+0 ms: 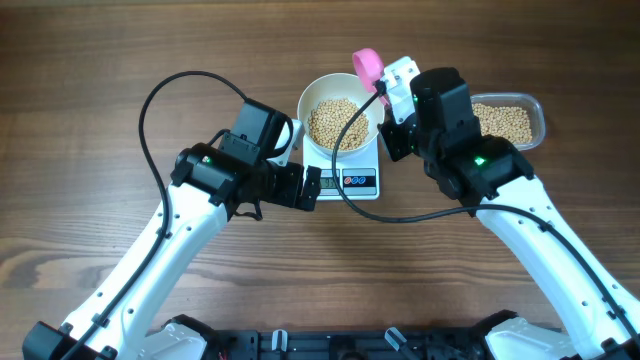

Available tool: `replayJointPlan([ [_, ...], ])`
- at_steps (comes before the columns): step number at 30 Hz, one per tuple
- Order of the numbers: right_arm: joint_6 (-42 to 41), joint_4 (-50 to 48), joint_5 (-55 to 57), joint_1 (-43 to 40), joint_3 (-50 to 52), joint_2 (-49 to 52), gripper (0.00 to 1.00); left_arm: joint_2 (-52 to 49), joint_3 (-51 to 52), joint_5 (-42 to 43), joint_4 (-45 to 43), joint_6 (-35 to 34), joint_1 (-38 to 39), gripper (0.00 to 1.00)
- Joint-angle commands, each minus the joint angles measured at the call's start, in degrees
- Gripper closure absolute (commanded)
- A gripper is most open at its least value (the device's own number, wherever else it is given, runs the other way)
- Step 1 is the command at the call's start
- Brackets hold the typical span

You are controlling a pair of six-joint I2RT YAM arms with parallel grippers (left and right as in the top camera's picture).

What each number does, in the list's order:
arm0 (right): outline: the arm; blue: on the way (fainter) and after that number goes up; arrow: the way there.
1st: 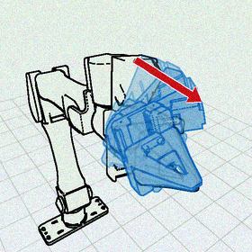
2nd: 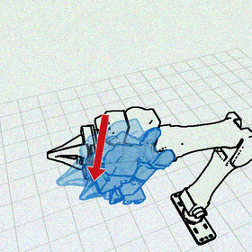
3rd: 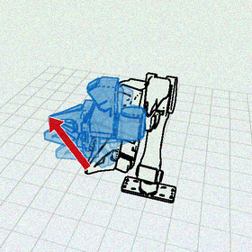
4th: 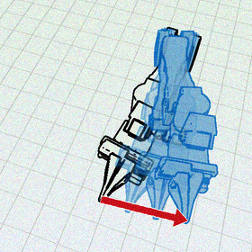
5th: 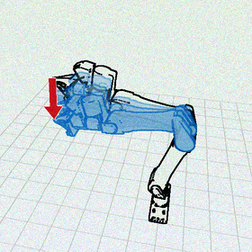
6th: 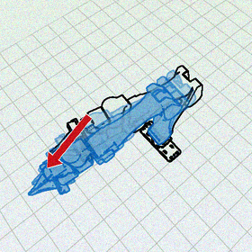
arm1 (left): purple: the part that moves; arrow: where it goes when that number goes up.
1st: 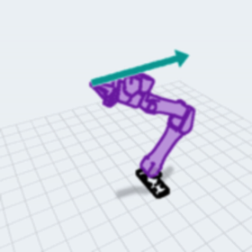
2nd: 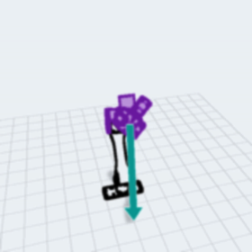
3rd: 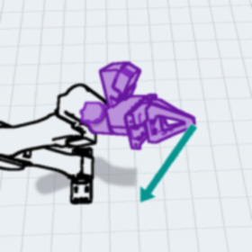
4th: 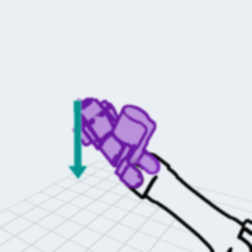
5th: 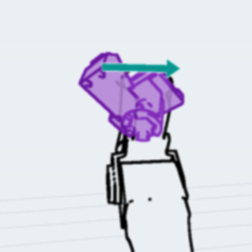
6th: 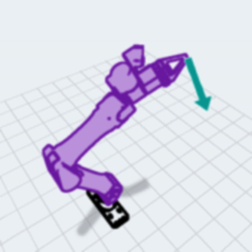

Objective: Scoop item into bowl and weigh 150g on scale
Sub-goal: 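Move the empty pink scoop right back over the soybean tub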

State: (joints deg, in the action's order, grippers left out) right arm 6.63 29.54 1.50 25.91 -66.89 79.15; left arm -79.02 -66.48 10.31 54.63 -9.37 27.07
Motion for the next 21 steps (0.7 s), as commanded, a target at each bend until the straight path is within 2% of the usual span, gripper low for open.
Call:
replayJointPlan([
  [1, -0.6, -0.3, -5.5, -0.2, -1.9, -1.2, 0.96, -0.3, 0.2, 0.8, -0.2, -0.3, 0.2, 0.0],
  [8, 0.6, 0.0, -5.5, -0.2, -1.9, -1.2, 0.96, -0.3, 0.2, 1.0, -0.2, 0.2, 0.2, 0.0],
  [17, -0.9, 0.1, -5.5, -0.2, -1.9, -1.4, 0.96, -0.3, 0.2, 1.0, -0.1, 0.1, 0.2, 0.0],
  [21, -3.0, 0.1, -5.7, -1.6, -2.3, -4.5, 0.96, -0.3, 0.2, 1.0, -0.2, -0.1, 0.2, 0.0],
])
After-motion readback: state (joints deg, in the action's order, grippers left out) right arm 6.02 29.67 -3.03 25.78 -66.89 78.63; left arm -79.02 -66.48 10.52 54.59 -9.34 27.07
